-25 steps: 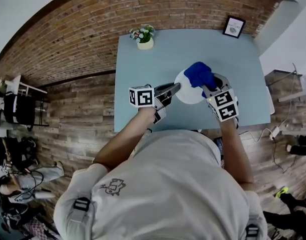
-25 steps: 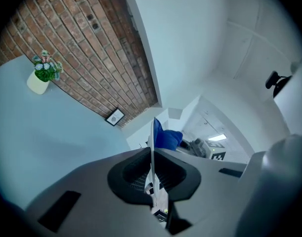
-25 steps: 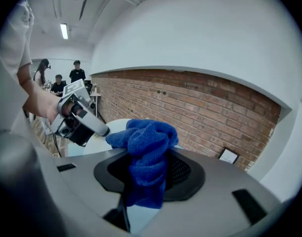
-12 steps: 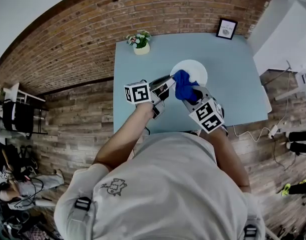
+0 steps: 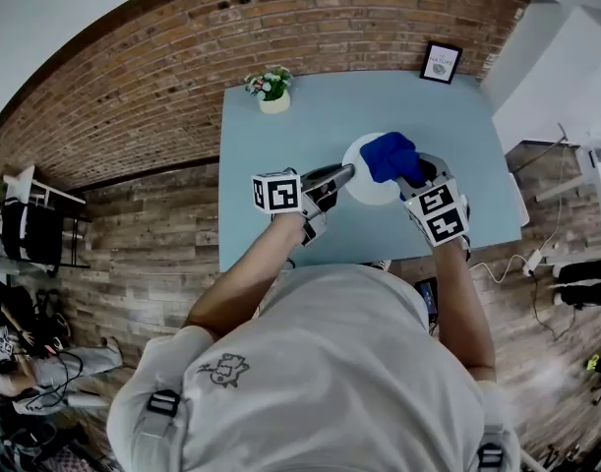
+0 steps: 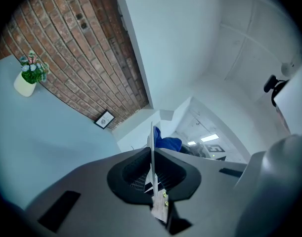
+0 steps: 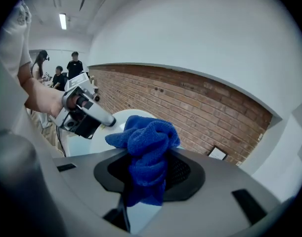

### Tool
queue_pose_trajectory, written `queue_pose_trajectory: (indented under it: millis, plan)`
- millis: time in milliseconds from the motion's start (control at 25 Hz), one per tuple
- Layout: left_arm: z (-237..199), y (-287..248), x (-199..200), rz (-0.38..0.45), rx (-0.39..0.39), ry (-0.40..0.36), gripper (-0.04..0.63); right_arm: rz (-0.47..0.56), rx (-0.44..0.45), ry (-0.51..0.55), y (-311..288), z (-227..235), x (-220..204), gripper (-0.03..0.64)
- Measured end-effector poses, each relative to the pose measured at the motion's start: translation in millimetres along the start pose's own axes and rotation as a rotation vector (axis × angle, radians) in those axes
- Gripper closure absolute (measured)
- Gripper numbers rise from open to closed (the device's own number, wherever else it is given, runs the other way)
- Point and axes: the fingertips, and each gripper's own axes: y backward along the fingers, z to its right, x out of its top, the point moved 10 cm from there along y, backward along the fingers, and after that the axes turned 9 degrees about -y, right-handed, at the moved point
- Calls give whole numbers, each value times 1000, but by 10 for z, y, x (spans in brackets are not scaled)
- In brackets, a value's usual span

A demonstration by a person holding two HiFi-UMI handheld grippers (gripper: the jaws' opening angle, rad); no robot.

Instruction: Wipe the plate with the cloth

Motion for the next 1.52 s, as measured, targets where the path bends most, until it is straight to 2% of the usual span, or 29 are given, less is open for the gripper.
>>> queue_pose_trajectory:
  millis: [120, 200, 280, 400, 520, 680, 800, 960, 1080, 1200, 1320, 1520]
  plan:
    - [120, -117, -19, -24, -62, 10, 574, 39, 21, 42, -14, -92, 228, 480]
    - [152, -152, -3, -14, -72, 5, 574, 41, 60, 73, -62, -237, 314, 480]
    - [130, -130, 59, 26, -42, -15, 575, 36, 96, 101, -114, -396, 350, 482]
    - [113, -68, 196, 124, -26, -5, 577, 28, 161, 107, -146, -606, 341, 482]
    - [89, -2, 327, 162, -17, -15, 575, 4, 215, 103, -176, -746, 235, 480]
    - [45, 90, 395, 160, 16, -47, 574, -36, 200, 42, -159, -583, 70, 480]
    - [23, 125, 343, 153, 23, -46, 574, -51, 128, 8, -110, -296, 0, 480]
    - [62, 55, 267, 111, -13, -37, 572, -29, 27, 15, -44, -2, 125, 480]
    - [109, -30, 186, 64, -47, -42, 572, 12, -3, 46, -16, 12, 319, 480]
    - [168, -99, 154, 48, -89, -36, 572, 47, 20, 91, -12, -163, 508, 480]
    - [158, -105, 210, 80, -109, -12, 573, 61, 74, 132, -68, -394, 587, 480]
    - [63, 26, 289, 148, -73, 40, 574, 22, 190, 128, -120, -739, 457, 482]
